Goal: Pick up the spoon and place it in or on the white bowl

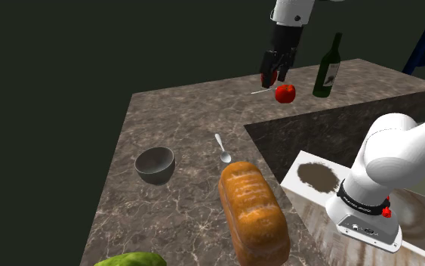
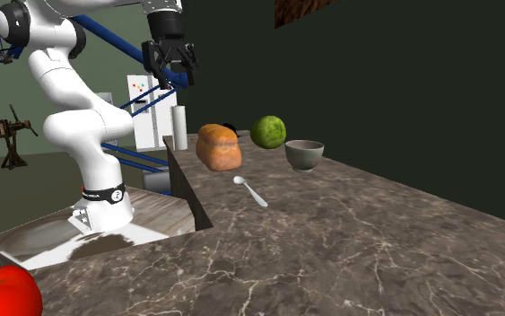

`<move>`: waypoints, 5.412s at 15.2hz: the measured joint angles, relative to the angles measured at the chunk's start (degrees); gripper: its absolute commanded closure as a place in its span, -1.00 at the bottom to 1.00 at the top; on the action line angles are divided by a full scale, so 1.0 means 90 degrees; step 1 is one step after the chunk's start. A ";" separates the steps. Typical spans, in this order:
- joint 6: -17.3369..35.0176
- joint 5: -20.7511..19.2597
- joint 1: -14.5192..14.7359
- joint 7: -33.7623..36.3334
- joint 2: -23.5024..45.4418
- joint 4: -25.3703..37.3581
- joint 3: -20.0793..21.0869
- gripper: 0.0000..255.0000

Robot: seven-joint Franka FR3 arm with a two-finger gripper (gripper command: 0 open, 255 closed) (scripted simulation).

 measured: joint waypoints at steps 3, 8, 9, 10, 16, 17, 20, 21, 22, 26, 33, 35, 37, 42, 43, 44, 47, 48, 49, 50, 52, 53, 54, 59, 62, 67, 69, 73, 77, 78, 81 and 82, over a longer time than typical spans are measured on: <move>0.0182 0.0081 -0.0025 0.0199 0.0185 -0.0040 0.0083 -1.00; 0.1048 0.0357 -0.0128 0.0900 0.0942 -0.0321 0.0349 -1.00; 0.1210 0.0413 -0.0145 0.1050 0.1154 -0.0301 0.0405 -1.00; 0.1364 0.0475 -0.0154 0.1217 0.1343 -0.0293 0.0471 -1.00; 0.2406 0.0771 -0.0238 0.2054 0.2560 -0.0295 0.0738 -1.00; 0.2550 0.0819 -0.0237 0.2216 0.2771 -0.0249 0.0791 -1.00; 0.3039 0.0931 -0.0275 0.2582 0.3496 -0.0094 0.0863 -1.00; 0.3204 0.0973 -0.0289 0.2682 0.3696 -0.0091 0.0871 -1.00; 0.3316 0.1003 -0.0292 0.2820 0.3951 0.0031 0.0894 -1.00; 0.3716 0.1094 -0.0289 0.3089 0.4544 0.0169 0.0930 -1.00; 0.4294 0.1169 -0.0227 0.3078 0.4948 0.0000 0.0995 -1.00; 0.4316 0.1172 -0.0226 0.3075 0.4955 -0.0012 0.0996 -1.00; 0.4323 0.1174 -0.0226 0.3073 0.4958 -0.0016 0.0996 -1.00; 0.4312 0.1166 -0.0238 0.3076 0.4939 -0.0014 0.0981 1.00; 0.4317 0.1167 -0.0233 0.3079 0.4945 -0.0010 0.0986 1.00; 0.4318 0.1168 -0.0232 0.3079 0.4947 -0.0008 0.0987 1.00; 0.4324 0.1171 -0.0232 0.3073 0.4945 -0.0012 0.0988 1.00; 0.4321 0.1171 -0.0231 0.3075 0.4944 -0.0011 0.0989 1.00; 0.4323 0.1171 -0.0230 0.3074 0.4946 -0.0010 0.0990 1.00; 0.4285 0.1168 -0.0230 0.3080 0.4921 -0.0004 0.0990 1.00; 0.4169 0.1154 -0.0227 0.3118 0.4849 0.0038 0.0993 1.00; 0.4071 0.1139 -0.0230 0.3140 0.4798 0.0085 0.0989 1.00; 0.3991 0.1131 -0.0240 0.3141 0.4740 0.0106 0.0979 1.00; 0.3556 0.1077 -0.0251 0.3246 0.4503 0.0312 0.0969 1.00; 0.3324 0.1054 -0.0256 0.3300 0.4376 0.0422 0.0964 1.00; 0.2897 0.1013 -0.0271 0.3380 0.4178 0.0655 0.0946 1.00; 0.2732 0.0997 -0.0283 0.3397 0.4105 0.0746 0.0931 1.00; 0.2409 0.0970 -0.0287 0.3473 0.3997 0.0970 0.0926 1.00; 0.2067 0.0940 -0.0299 0.3535 0.3913 0.1231 0.0910 1.00; 0.1985 0.0931 -0.0303 0.3548 0.3909 0.1310 0.0906 1.00; 0.1720 0.0913 -0.0306 0.3605 0.3850 0.1521 0.0899 1.00; 0.1654 0.0909 -0.0308 0.3617 0.3831 0.1570 0.0897 1.00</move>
